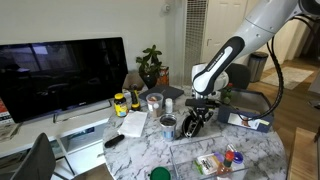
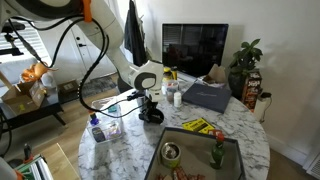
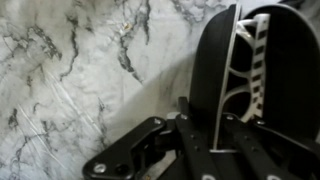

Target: Put the black pouch on the plastic cup

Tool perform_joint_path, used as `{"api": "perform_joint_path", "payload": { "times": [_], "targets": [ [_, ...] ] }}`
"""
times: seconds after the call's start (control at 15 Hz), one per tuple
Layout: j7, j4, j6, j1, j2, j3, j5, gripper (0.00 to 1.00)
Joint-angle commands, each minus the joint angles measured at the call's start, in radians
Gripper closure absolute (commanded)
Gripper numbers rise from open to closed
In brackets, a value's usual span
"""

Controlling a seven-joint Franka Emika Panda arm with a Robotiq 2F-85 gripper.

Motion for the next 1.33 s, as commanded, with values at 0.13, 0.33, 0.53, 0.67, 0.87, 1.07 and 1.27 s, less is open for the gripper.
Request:
{"api": "perform_joint_path", "payload": {
  "times": [0.13,0.33,0.53,0.67,0.87,1.07,1.27],
  "targets": [
    [-0.067,-0.064,0.108,0.005,-0.077,-0.006,0.01,0.97],
    [-0.168,-0.139,0.303,-0.02,-0.142,0.003,0.031,0.97],
    [-0.286,-0.214,0.491,-0.076,-0.199,0.032,0.094,0.97],
    [-0.34,-0.246,0.54,-0.153,-0.241,0.096,0.216,0.97],
    [-0.408,-0.251,0.534,-0.281,-0.28,0.225,0.385,0.97],
    [-0.378,-0.202,0.536,-0.305,-0.277,0.297,0.51,0.97],
    [-0.363,-0.139,0.458,-0.187,-0.262,0.217,0.512,0.97]
  ]
}}
